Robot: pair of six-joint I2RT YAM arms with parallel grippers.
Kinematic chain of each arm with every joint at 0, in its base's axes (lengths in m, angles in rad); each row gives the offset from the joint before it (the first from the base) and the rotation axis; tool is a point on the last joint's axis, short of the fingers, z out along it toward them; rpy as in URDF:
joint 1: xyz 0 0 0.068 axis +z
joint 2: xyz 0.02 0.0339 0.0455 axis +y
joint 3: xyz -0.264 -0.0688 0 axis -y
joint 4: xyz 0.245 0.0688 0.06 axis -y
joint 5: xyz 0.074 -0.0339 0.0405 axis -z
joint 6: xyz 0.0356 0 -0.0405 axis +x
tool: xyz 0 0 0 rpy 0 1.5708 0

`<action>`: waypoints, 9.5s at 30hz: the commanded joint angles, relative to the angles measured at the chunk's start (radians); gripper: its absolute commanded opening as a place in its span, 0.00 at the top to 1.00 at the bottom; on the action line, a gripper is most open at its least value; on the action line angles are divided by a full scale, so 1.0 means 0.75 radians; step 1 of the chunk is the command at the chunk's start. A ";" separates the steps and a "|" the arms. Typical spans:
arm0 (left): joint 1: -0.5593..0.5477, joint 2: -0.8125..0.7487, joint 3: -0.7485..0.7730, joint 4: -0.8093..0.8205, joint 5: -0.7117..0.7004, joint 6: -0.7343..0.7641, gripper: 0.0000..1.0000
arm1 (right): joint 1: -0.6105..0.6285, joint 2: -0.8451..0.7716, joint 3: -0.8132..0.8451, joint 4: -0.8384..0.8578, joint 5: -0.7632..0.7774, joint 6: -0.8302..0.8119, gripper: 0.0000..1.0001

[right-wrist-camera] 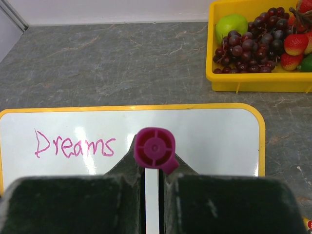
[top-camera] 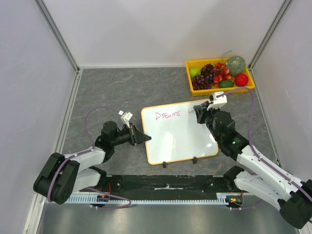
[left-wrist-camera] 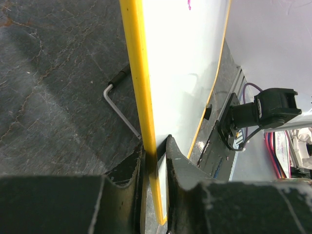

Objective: Write a sentence on the whiteboard

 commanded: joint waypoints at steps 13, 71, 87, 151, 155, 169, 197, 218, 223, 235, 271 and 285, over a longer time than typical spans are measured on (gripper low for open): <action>-0.003 0.017 0.002 -0.076 -0.090 0.127 0.98 | 0.002 -0.003 0.037 0.001 0.121 0.000 1.00; -0.005 0.015 0.002 -0.076 -0.090 0.127 0.98 | -0.002 -0.075 0.011 -0.038 0.121 0.000 1.00; -0.005 0.015 0.000 -0.074 -0.092 0.127 0.98 | -0.002 -0.053 0.000 -0.028 0.109 -0.006 1.00; -0.003 0.015 0.000 -0.076 -0.092 0.125 0.98 | -0.035 -0.102 -0.024 -0.120 0.119 0.041 1.00; -0.005 0.013 0.000 -0.076 -0.092 0.127 0.98 | -0.033 -0.108 -0.008 -0.126 0.134 0.035 1.00; -0.005 0.013 0.000 -0.078 -0.092 0.127 0.98 | -0.035 -0.136 0.084 -0.132 0.095 0.033 1.00; -0.005 0.015 0.000 -0.074 -0.090 0.127 0.98 | -0.078 -0.040 0.039 -0.097 0.146 0.014 1.00; -0.005 0.017 0.002 -0.074 -0.090 0.127 0.98 | -0.115 0.003 0.107 -0.081 0.134 0.014 1.00; -0.005 0.015 0.002 -0.074 -0.088 0.125 0.98 | -0.114 -0.001 0.103 -0.067 0.091 0.018 1.00; -0.001 0.019 0.002 -0.078 -0.092 0.127 0.98 | -0.115 -0.014 0.078 -0.105 0.042 0.018 1.00; -0.003 0.013 0.000 -0.076 -0.094 0.125 0.98 | -0.115 -0.124 0.019 -0.199 0.111 0.049 1.00; -0.005 0.013 0.000 -0.078 -0.094 0.127 0.98 | -0.115 -0.224 0.045 -0.161 0.136 0.029 1.00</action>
